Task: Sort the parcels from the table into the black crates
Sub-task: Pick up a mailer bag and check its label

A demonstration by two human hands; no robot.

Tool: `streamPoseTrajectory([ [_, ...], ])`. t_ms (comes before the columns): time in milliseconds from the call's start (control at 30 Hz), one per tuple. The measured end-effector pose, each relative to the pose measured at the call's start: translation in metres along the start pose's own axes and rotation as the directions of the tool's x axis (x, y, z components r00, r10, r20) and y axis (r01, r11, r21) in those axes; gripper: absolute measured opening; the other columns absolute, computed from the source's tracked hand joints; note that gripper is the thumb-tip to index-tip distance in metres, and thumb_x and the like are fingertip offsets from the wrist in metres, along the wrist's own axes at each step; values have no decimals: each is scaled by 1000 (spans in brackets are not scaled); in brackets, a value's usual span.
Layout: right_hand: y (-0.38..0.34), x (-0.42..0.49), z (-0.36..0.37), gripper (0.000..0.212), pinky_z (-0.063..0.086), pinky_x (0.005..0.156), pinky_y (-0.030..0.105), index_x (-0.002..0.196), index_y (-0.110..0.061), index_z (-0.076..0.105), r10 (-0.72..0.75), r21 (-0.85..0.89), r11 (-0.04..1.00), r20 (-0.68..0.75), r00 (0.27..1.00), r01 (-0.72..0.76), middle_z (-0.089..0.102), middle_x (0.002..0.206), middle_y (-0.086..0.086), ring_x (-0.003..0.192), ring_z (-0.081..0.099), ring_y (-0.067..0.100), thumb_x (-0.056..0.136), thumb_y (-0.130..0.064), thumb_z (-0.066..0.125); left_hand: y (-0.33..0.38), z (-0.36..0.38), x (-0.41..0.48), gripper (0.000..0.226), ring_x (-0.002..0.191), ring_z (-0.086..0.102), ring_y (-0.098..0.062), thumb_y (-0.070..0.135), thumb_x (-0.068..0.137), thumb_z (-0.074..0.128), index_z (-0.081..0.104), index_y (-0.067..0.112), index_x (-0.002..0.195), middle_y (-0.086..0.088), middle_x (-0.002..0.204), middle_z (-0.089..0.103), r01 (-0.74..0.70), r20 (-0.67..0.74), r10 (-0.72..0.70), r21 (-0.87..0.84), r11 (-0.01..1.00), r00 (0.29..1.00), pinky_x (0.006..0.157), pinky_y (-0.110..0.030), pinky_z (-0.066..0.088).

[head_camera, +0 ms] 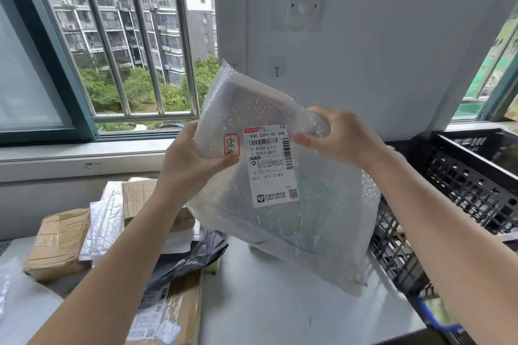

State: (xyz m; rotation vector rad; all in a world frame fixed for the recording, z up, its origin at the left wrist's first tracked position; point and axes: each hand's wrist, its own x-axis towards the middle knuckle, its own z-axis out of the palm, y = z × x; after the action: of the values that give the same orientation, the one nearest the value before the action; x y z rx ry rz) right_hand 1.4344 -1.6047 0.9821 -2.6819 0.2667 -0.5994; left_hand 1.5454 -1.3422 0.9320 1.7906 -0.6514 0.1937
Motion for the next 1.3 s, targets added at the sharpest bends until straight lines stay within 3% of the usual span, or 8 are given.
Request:
streamPoseTrajectory([
  [533, 40, -14, -15, 85, 41, 67, 28, 132, -37, 51, 84, -50, 995, -71, 994, -88, 60, 95, -22, 83, 58, 6, 65, -90, 46, 9, 43, 13, 73, 79, 60, 10, 33, 62, 92, 53, 26, 122, 23, 94, 60, -44, 56, 41, 64, 997, 998, 61, -12, 45],
  [733, 102, -29, -40, 60, 41, 70, 33, 122, -34, 51, 157, -46, 985, -184, 970, -168, 56, 90, -14, 86, 57, 17, 79, -76, 57, 31, 104, 20, 93, 126, 43, -28, 47, 67, 86, 39, 24, 144, -7, 136, 49, -94, 23, 92, 314, 945, 996, 100, -46, 40],
  [900, 185, -41, -75, 54, 47, 72, 36, 121, -33, 51, 297, 27, 952, -308, 904, -304, 61, 100, -3, 88, 59, 22, 84, -72, 54, 55, 196, 17, 125, 149, 11, -27, 51, 65, 86, 8, 19, 157, -9, 161, 13, 25, -63, -8, 273, 962, 998, 121, -48, 19],
  [967, 224, -45, -88, 51, 47, 70, 36, 118, -29, 52, 342, 95, 939, -339, 877, -329, 61, 100, 0, 86, 60, 23, 86, -68, 54, 65, 244, 11, 119, 143, 30, -25, 45, 62, 91, 15, 26, 152, -5, 154, 31, 100, 16, -102, 78, 992, 995, 115, -45, 33],
  [1033, 258, -47, -101, 43, 46, 68, 37, 110, -26, 52, 392, 182, 919, -348, 852, -348, 62, 97, 2, 86, 61, 24, 87, -63, 56, 74, 295, 2, 97, 120, 58, -20, 33, 62, 93, 28, 35, 134, 3, 130, 56, 216, 139, -198, -130, 968, 970, 88, -28, 54],
  [1100, 296, -49, -116, 42, 51, 77, 42, 113, -23, 53, 444, 276, 890, -333, 832, -364, 64, 103, 5, 90, 61, 26, 89, -58, 56, 87, 347, -4, 91, 101, 67, -15, 25, 65, 92, 27, 39, 128, 7, 113, 64, 297, 220, -247, -235, 926, 944, 61, -13, 53],
  [1200, 346, -46, -137, 47, 51, 88, 44, 131, -24, 48, 465, 343, 869, -316, 827, -358, 59, 120, 10, 101, 61, 29, 94, -52, 54, 113, 409, -3, 96, 96, 62, 1, 18, 68, 90, 25, 48, 133, 12, 114, 60, 274, 197, -220, -317, 908, 955, 55, -7, 49],
  [1300, 390, -42, -153, 52, 47, 92, 40, 144, -23, 36, 473, 353, 860, -278, 836, -369, 51, 132, 12, 112, 57, 30, 99, -42, 52, 133, 455, 7, 86, 100, 58, 6, 10, 67, 90, 32, 47, 116, 18, 111, 53, 159, 95, -139, -255, 954, 986, 69, -7, 49],
])
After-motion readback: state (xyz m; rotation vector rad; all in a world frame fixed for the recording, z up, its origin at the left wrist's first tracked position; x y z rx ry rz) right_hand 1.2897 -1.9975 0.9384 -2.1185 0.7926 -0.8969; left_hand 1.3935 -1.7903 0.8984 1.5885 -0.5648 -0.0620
